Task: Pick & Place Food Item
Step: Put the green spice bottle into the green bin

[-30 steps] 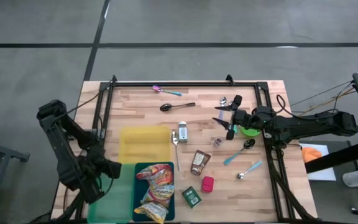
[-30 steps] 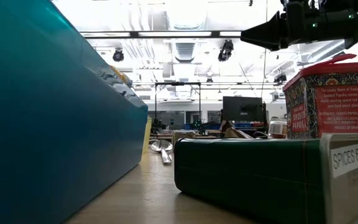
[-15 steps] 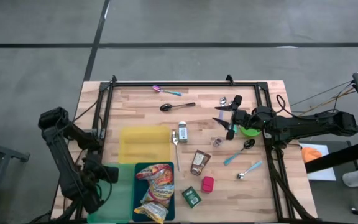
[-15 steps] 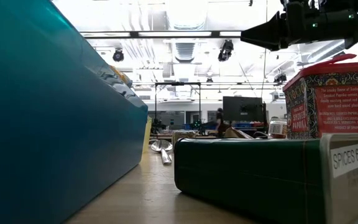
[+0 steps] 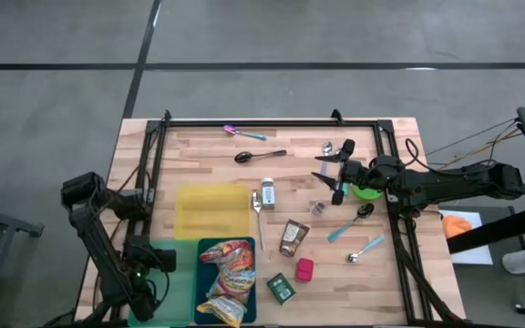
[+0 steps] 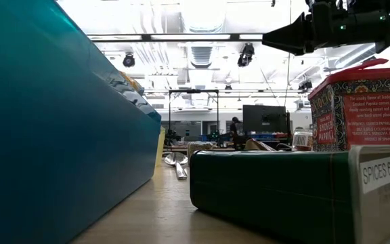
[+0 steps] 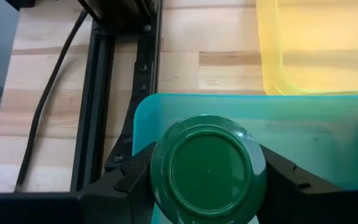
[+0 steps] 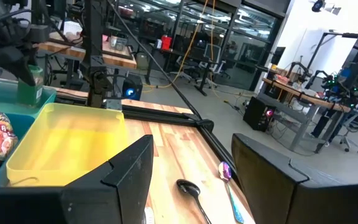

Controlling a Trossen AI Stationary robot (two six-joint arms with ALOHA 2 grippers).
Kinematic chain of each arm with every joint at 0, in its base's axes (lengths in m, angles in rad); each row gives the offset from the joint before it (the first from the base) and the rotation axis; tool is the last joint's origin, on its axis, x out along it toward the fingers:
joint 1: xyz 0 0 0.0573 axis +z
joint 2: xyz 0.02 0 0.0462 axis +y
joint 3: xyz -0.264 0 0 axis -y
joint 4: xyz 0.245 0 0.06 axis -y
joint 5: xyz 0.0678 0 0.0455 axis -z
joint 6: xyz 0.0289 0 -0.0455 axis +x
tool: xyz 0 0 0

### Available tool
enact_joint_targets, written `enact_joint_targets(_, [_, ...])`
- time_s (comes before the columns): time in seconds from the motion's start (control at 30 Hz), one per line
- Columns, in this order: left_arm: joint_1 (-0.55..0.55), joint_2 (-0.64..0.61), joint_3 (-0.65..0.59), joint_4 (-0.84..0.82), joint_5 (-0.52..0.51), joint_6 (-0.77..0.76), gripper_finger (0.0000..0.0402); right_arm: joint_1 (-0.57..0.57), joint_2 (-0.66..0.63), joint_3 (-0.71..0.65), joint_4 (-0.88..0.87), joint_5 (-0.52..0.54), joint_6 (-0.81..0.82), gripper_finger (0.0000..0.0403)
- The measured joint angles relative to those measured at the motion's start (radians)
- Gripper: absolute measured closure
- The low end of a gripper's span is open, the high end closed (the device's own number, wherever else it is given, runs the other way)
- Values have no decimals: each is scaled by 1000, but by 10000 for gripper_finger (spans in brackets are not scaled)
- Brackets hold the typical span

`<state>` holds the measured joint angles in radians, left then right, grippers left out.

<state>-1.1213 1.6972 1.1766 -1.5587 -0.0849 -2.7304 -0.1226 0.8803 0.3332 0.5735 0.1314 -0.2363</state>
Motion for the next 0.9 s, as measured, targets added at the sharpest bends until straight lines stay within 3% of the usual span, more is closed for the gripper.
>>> enact_joint_targets(0.73, [0, 13, -77, 86, -26, -52, 205, 0, 1, 0, 0, 0, 0, 188])
enact_joint_targets(0.9, [-4, 9, -77, 97, -23, -48, 179, 0, 1, 0, 0, 0, 0, 188])
